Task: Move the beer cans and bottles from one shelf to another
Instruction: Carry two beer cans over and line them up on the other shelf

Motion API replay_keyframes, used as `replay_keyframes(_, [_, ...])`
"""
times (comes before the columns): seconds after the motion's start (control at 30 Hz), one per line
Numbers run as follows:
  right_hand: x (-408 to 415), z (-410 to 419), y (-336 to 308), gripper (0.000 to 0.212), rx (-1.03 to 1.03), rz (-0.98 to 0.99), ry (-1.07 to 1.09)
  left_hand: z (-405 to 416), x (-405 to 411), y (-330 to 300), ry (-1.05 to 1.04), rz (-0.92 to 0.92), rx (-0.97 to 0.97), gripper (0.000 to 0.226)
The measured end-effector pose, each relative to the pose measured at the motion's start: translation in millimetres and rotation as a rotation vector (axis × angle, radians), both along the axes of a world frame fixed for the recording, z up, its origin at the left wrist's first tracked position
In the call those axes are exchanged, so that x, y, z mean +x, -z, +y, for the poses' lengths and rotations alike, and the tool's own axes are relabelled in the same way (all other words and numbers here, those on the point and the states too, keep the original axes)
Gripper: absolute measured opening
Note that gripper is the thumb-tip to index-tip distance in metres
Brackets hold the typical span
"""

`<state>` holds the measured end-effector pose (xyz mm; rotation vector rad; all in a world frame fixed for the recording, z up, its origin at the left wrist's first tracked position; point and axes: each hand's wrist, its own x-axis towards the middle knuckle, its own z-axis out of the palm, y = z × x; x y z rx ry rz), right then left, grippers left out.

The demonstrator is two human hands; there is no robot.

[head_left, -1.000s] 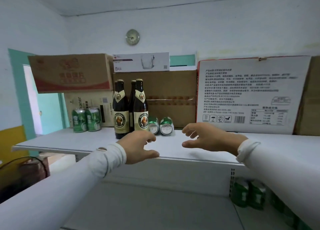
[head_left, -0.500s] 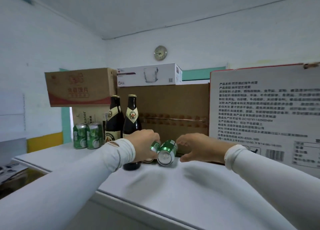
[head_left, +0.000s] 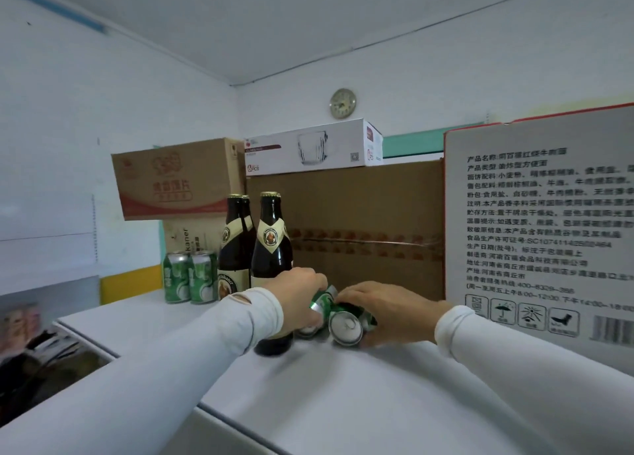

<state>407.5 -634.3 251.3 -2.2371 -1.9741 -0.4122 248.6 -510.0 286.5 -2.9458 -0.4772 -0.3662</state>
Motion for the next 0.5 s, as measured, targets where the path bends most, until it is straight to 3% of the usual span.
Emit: replay_keyframes(0.5, [12,-115,-18,0.065,0.232,0.382,0.269,-5,47,13,-0.156,0.097,0.258,0.031])
